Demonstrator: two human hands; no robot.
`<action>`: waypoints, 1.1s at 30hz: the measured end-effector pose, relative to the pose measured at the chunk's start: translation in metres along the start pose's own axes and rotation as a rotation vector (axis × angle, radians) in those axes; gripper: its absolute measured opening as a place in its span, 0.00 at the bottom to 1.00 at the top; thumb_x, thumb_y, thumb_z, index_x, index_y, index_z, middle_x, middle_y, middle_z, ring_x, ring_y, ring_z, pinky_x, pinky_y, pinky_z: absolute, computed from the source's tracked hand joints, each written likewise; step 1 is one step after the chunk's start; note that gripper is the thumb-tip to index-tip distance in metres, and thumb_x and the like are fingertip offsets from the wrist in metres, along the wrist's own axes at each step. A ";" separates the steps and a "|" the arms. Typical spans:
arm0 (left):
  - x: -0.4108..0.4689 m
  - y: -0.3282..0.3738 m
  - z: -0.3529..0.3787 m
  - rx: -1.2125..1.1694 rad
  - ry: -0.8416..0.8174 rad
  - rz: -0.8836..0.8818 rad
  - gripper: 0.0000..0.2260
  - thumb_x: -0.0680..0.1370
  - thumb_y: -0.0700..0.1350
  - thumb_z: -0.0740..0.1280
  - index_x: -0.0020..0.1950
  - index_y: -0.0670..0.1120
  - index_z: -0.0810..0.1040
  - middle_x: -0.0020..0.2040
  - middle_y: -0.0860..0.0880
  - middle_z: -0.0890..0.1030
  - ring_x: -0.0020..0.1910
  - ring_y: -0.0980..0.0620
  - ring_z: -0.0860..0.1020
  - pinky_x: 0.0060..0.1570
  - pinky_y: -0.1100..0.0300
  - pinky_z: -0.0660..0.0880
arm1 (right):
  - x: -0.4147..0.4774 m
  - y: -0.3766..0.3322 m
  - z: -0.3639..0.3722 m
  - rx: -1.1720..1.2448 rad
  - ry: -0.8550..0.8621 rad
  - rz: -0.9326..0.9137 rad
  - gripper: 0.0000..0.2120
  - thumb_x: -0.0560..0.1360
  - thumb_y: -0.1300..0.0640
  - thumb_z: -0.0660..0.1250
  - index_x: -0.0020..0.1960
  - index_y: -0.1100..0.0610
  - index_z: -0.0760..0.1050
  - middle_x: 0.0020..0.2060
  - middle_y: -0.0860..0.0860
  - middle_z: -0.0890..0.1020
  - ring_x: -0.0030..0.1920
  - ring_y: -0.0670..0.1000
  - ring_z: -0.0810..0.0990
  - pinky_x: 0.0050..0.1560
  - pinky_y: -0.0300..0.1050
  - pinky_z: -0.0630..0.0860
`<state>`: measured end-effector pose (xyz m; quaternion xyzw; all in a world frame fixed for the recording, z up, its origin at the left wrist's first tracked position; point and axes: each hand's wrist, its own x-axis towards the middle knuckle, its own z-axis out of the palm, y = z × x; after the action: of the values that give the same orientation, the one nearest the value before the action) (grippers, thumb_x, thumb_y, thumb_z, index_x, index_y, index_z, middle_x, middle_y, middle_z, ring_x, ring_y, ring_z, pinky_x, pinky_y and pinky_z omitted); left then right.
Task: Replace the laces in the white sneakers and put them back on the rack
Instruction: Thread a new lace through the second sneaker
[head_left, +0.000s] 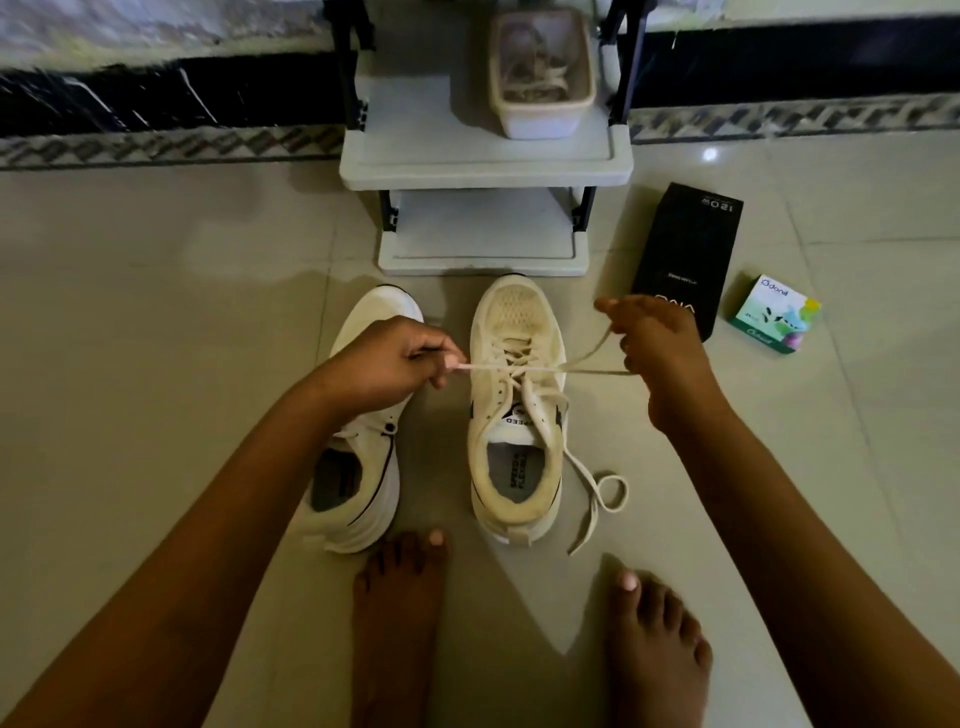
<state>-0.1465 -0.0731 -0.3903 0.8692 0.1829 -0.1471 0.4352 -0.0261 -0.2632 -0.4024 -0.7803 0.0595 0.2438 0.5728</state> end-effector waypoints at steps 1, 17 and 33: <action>0.000 -0.003 0.000 0.019 0.022 -0.015 0.08 0.80 0.41 0.62 0.49 0.50 0.80 0.38 0.55 0.80 0.38 0.61 0.75 0.43 0.64 0.71 | 0.000 0.002 0.000 -0.049 0.003 -0.045 0.08 0.79 0.56 0.62 0.54 0.58 0.76 0.40 0.43 0.74 0.41 0.41 0.72 0.43 0.34 0.69; 0.001 0.008 0.016 0.125 0.234 0.059 0.02 0.72 0.43 0.72 0.43 0.49 0.80 0.38 0.53 0.81 0.38 0.57 0.78 0.42 0.62 0.73 | -0.008 0.024 0.001 -1.171 -0.090 -0.437 0.23 0.76 0.48 0.64 0.69 0.52 0.68 0.75 0.58 0.55 0.75 0.61 0.47 0.72 0.58 0.50; 0.001 0.004 0.041 -0.064 0.027 0.019 0.19 0.72 0.46 0.73 0.61 0.51 0.74 0.56 0.54 0.77 0.54 0.56 0.75 0.51 0.64 0.72 | -0.022 0.029 0.023 -0.573 -0.301 -0.504 0.05 0.75 0.59 0.68 0.50 0.56 0.80 0.46 0.51 0.82 0.45 0.49 0.79 0.47 0.39 0.75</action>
<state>-0.1482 -0.1086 -0.4115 0.8583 0.1851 -0.1254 0.4618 -0.0629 -0.2552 -0.4226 -0.8541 -0.2884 0.2138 0.3763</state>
